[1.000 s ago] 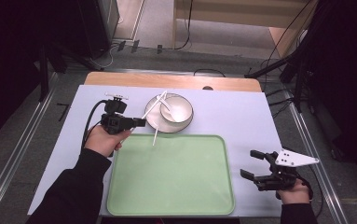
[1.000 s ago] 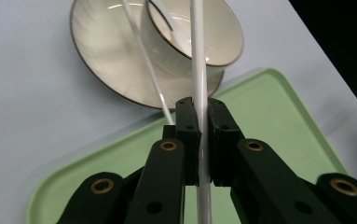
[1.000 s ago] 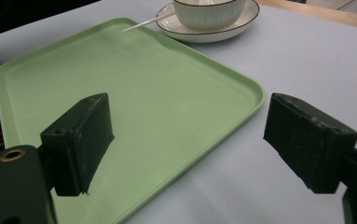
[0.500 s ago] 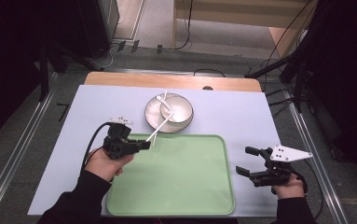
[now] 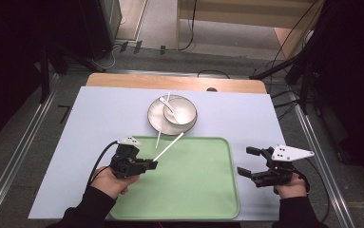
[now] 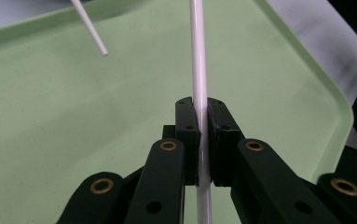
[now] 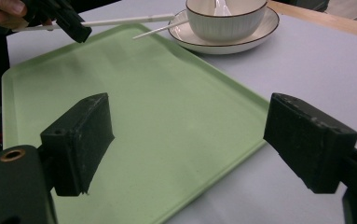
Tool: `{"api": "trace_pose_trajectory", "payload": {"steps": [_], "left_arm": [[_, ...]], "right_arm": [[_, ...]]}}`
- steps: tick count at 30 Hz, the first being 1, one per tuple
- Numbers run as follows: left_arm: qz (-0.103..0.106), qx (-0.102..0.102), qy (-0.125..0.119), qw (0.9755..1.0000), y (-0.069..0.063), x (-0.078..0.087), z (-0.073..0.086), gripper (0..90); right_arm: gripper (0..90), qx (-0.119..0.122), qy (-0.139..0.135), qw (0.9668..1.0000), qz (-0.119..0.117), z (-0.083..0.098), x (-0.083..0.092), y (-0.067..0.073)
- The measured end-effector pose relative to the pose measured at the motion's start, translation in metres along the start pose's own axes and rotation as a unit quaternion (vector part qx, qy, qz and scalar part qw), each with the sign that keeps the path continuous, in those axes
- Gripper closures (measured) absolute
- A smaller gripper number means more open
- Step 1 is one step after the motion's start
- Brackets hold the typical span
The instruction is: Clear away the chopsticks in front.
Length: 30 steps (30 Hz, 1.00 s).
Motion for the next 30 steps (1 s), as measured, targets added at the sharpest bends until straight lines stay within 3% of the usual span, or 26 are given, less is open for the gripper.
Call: {"api": "trace_pose_trajectory", "payload": {"steps": [6, 11, 15, 27, 30], "left_arm": [[-0.001, -0.005, 0.023, 0.9997, 0.004, -0.013, 0.011, 85.6], [-0.021, -0.021, 0.050, 0.9983, 0.006, -0.034, 0.016, 85.3], [-0.031, -0.019, 0.066, 0.9972, 0.010, -0.042, 0.017, 85.3], [-0.033, -0.026, 0.061, 0.9972, 0.012, -0.040, 0.017, 79.2], [-0.022, -0.028, 0.062, 0.9974, 0.012, -0.040, 0.016, 72.3]], "right_arm": [[15.8, 0.000, 0.001, 1.0000, -0.002, -0.001, -0.002, 0.001], [15.8, 0.002, 0.002, 1.0000, -0.003, -0.001, -0.003, 0.001], [15.8, 0.001, 0.004, 1.0000, -0.004, -0.001, -0.003, 0.001], [15.8, 0.000, 0.007, 1.0000, -0.007, 0.000, -0.004, 0.001], [15.8, 0.000, 0.008, 0.9999, -0.007, 0.001, -0.004, 0.000]]}}
Point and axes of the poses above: each handheld gripper's, and its own axes: x roughly backward along the jaws, z roughly out of its underside, y roughly to its left, the point moved 8 cm from there along -x, roughly forward along the jaws, and after that the axes turned 7 degrees about y, right-handed, at the moved point
